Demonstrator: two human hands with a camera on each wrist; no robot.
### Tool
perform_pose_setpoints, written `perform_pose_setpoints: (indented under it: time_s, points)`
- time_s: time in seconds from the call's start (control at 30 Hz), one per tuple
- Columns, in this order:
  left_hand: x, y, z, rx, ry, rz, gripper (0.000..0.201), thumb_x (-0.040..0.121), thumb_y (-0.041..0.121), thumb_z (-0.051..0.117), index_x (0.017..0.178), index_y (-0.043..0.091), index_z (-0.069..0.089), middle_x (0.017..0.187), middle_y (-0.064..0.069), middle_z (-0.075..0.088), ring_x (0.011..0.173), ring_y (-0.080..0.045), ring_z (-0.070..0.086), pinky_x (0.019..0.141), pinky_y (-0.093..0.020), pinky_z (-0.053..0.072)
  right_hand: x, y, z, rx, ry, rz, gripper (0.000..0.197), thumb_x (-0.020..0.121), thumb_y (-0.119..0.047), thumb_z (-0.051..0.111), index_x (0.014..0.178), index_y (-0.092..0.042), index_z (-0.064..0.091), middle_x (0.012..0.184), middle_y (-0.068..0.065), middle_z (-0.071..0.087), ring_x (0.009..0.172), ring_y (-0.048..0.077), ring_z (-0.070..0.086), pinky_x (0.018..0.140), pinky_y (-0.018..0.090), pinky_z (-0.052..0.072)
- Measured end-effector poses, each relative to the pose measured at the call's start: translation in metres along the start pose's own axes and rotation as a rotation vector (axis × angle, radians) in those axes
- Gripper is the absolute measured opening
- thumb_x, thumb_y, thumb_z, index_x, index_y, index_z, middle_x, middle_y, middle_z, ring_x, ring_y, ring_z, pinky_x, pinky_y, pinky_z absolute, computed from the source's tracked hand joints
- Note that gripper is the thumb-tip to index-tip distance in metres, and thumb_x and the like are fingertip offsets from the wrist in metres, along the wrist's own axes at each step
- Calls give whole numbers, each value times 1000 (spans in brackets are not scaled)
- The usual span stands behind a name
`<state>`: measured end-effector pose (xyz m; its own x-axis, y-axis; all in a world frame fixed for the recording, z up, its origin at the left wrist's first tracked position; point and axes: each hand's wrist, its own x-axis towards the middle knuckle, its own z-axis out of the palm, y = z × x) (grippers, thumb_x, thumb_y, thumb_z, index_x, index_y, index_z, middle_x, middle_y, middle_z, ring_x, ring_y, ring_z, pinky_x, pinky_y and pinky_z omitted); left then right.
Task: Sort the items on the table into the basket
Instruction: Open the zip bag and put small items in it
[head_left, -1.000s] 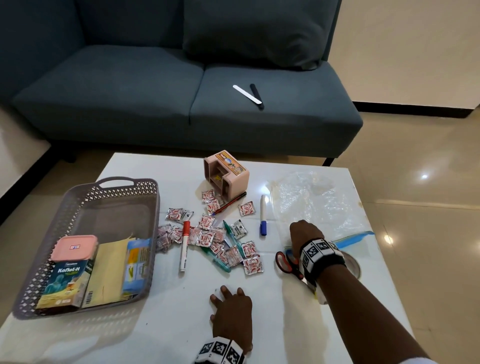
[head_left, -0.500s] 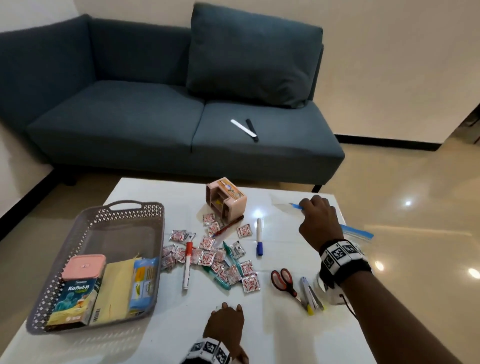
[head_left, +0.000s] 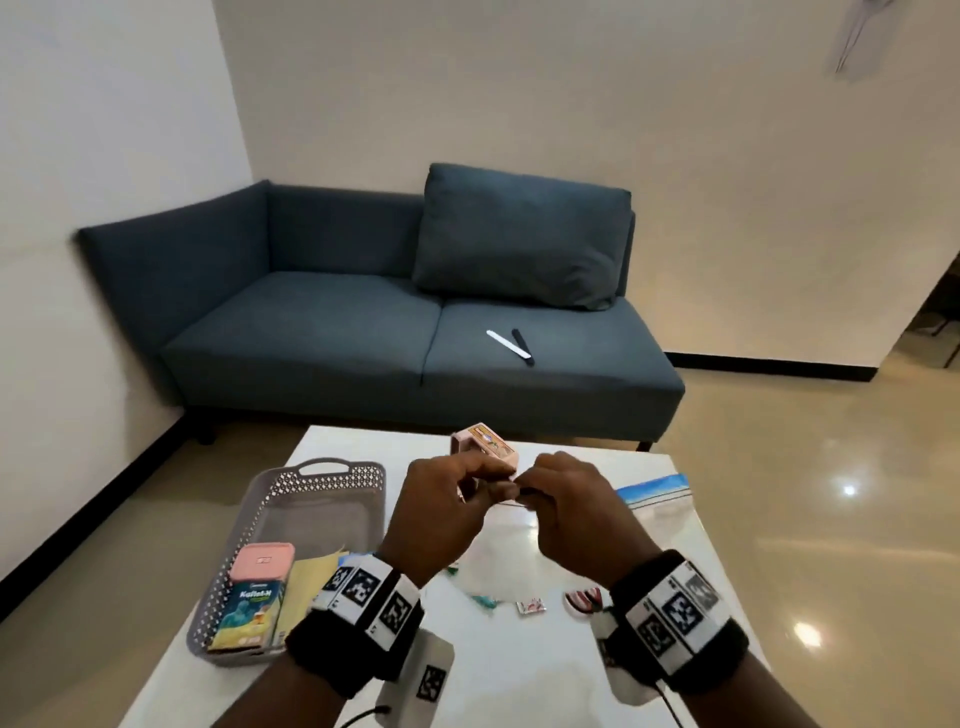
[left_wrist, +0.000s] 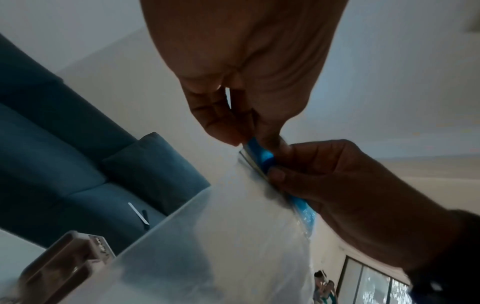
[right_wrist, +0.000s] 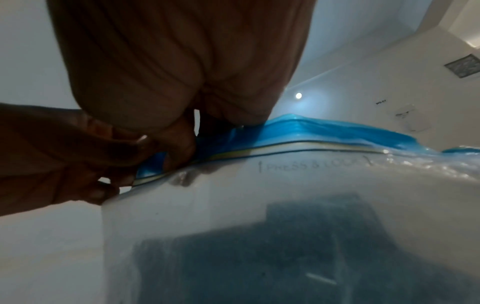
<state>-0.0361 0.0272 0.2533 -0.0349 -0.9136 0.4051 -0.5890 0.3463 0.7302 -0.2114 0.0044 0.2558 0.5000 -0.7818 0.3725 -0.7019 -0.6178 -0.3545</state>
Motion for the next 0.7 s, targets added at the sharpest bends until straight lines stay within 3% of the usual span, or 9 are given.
perform_pose_setpoints:
  time_s: [0.07, 0.13, 0.23, 0.33, 0.4, 0.47, 0.57, 0.7]
  points:
    - [-7, 3, -10, -32, -26, -1, 17, 78, 17, 80, 95, 19, 79, 88, 7, 75, 64, 15, 59, 63, -1, 41, -3, -13, 5, -12, -16, 0, 16, 85, -7, 60, 93, -17, 70, 88, 1, 62, 78, 17, 48, 64, 22, 35]
    - [-14, 1, -19, -21, -89, -10, 16, 78, 15, 79, 94, 19, 78, 86, 7, 76, 63, 9, 63, 63, -4, 45, -5, -20, 11, -21, -32, 20, 19, 85, -8, 61, 98, -19, 70, 94, 0, 63, 82, 14, 46, 66, 17, 30]
    - [-20, -6, -28, -3, -147, -38, 16, 81, 9, 74, 92, 20, 78, 73, 8, 73, 55, 0, 65, 59, -10, 49, -9, -28, 15, -5, -58, 47, 18, 90, -16, 60, 104, -22, 70, 97, -3, 63, 87, 16, 50, 72, 24, 42]
    - [-23, -14, -40, 85, -112, -10, 16, 81, 2, 71, 87, 16, 79, 72, 14, 69, 62, 14, 61, 62, -1, 42, -14, -30, 9, -6, -84, 60, 17, 95, -24, 57, 105, -24, 70, 99, -7, 63, 91, 11, 51, 82, 28, 44]
    - [-22, -19, -51, 123, -77, -32, 18, 81, 0, 71, 83, 16, 78, 70, 19, 66, 73, 14, 62, 65, 0, 42, -18, -20, 0, -29, -101, 94, 15, 95, -26, 57, 103, -27, 70, 98, -11, 64, 90, 8, 51, 84, 27, 44]
    - [-21, -25, -62, 173, -81, -59, 14, 83, 6, 71, 82, 19, 77, 70, 21, 65, 78, 13, 61, 66, -2, 42, -23, -3, -9, -42, -90, 141, 14, 93, -23, 60, 98, -29, 71, 94, -14, 66, 86, 7, 53, 81, 26, 46]
    - [-21, -23, -65, 235, -195, -72, 7, 87, 22, 70, 88, 25, 76, 75, 19, 67, 74, 6, 61, 66, -6, 45, -29, 13, -19, -43, -42, 199, 15, 90, -18, 63, 91, -29, 72, 88, -15, 66, 82, 8, 53, 76, 27, 48]
    - [-16, -17, -50, 362, -301, 3, 19, 89, 47, 62, 99, 36, 74, 86, 18, 69, 76, -1, 55, 65, -13, 38, -31, 18, -20, -86, -11, 186, 20, 90, -13, 62, 92, -30, 72, 89, -15, 64, 83, 9, 49, 75, 28, 48]
